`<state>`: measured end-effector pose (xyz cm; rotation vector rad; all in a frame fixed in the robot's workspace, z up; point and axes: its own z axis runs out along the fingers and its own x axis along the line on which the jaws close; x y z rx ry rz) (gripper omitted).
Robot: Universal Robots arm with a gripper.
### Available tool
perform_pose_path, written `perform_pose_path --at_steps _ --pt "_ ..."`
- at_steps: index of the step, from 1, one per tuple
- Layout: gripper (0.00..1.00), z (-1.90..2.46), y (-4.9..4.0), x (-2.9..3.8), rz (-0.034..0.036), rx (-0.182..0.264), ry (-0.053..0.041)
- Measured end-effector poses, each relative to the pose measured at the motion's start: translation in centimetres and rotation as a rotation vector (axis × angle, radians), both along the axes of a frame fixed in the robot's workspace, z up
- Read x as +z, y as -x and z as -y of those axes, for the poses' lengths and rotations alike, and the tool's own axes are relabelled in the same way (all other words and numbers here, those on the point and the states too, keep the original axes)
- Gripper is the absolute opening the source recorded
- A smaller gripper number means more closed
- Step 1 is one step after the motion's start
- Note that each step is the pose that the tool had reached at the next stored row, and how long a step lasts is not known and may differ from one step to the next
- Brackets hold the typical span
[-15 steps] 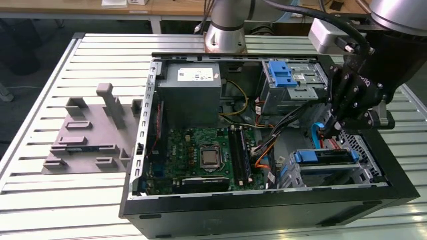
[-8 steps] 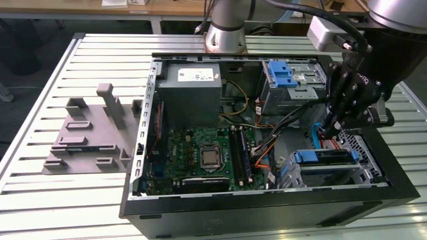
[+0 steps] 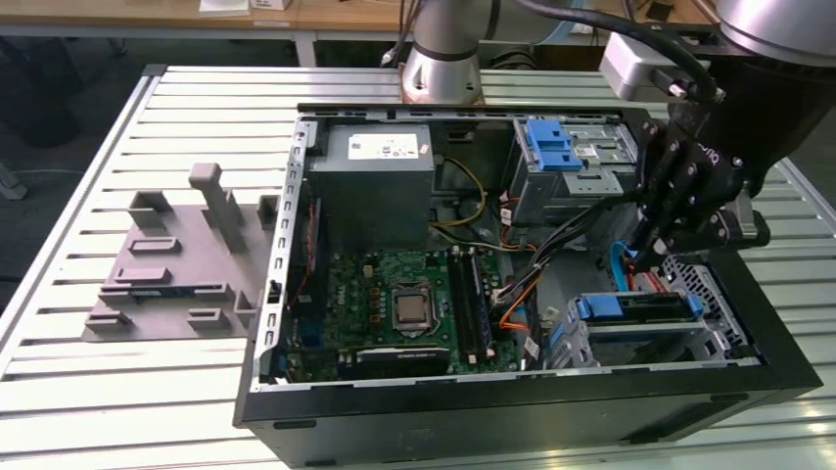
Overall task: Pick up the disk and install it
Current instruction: 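Insert the second disk wire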
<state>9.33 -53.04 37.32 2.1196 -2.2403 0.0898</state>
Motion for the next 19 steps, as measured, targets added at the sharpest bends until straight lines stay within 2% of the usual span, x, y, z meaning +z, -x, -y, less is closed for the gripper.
perform_pose_path --at_steps 13,14,15,19 --pt "0.24 -0.08 -0.03 -1.17 0.0 0.0 -0.0057" --pt "0.22 -0.09 -0.05 -1.24 0.0 0.0 -0.0059" --pt "0.16 -0.09 -0.07 -1.3 0.0 0.0 -0.0064" --pt "0.16 -0.09 -0.21 -1.49 -0.0001 0.0 -0.0097"
